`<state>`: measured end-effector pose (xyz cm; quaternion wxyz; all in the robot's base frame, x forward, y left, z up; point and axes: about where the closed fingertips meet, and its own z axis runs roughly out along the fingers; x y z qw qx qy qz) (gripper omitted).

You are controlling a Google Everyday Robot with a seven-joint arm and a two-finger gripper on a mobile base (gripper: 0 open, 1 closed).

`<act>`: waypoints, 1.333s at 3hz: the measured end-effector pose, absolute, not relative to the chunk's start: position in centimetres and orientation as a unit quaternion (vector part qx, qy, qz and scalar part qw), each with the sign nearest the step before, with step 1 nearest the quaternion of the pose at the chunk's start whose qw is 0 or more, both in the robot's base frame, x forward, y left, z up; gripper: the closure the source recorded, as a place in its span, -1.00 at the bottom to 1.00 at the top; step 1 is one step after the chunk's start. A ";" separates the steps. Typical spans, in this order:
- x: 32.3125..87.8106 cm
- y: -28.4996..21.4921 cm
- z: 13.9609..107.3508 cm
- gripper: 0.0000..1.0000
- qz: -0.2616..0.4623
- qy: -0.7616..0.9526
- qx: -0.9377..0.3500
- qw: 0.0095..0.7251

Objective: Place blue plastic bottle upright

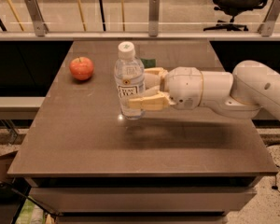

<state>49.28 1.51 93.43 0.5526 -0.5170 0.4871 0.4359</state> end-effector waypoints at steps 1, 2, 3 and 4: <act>49.3 1.9 92.2 1.00 0.435 0.494 -0.508 0.555; 49.3 2.1 91.0 1.00 0.423 0.512 -0.505 0.551; 49.5 2.3 89.9 1.00 0.411 0.529 -0.506 0.544; 49.4 2.6 89.9 0.67 0.411 0.528 -0.507 0.543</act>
Offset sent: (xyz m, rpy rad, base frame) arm 0.0016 0.0021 -0.0411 -0.0609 0.0466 -0.0999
